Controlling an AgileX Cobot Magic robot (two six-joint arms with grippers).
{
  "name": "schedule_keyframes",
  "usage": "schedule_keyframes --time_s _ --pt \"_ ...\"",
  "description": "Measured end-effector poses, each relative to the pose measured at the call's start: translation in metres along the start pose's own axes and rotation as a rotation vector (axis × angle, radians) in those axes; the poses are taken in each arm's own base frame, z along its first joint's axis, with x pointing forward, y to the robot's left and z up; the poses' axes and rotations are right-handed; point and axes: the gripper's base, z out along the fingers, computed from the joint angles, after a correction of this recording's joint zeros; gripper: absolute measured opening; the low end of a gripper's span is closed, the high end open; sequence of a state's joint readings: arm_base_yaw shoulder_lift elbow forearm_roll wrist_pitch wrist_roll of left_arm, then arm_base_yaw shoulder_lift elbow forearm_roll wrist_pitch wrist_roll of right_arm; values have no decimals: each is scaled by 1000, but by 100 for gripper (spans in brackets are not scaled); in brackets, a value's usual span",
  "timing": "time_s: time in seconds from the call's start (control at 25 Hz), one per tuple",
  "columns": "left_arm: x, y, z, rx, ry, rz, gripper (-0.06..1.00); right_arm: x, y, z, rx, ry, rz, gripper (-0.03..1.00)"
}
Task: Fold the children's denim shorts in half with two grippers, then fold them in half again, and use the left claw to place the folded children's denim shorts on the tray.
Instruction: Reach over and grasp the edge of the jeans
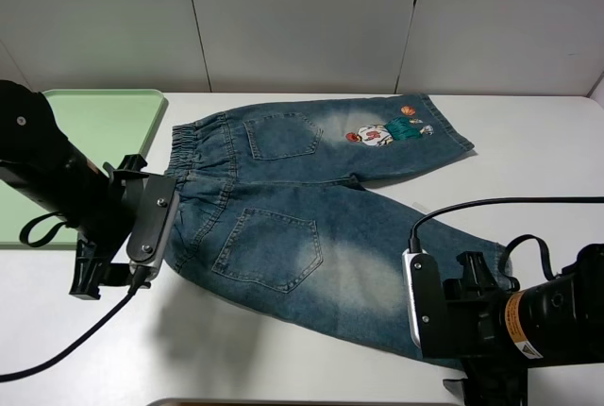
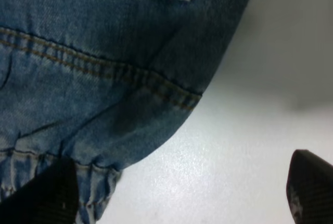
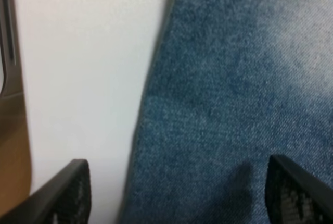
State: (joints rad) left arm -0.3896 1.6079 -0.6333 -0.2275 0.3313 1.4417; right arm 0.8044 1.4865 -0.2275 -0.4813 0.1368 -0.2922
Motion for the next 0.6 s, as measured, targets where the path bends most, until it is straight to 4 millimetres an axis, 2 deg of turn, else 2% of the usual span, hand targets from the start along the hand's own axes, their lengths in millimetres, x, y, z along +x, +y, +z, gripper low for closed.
schedule_keyframes --time_s 0.28,0.4,0.6 --pt "0 0 0 0 0 0 80 1 -1 1 1 9 -40 52" --pt "0 0 0 0 -1 -2 80 7 -6 6 -7 27 14 52" --pt "0 1 0 -7 -3 -4 80 5 -9 8 1 -1 25 52"
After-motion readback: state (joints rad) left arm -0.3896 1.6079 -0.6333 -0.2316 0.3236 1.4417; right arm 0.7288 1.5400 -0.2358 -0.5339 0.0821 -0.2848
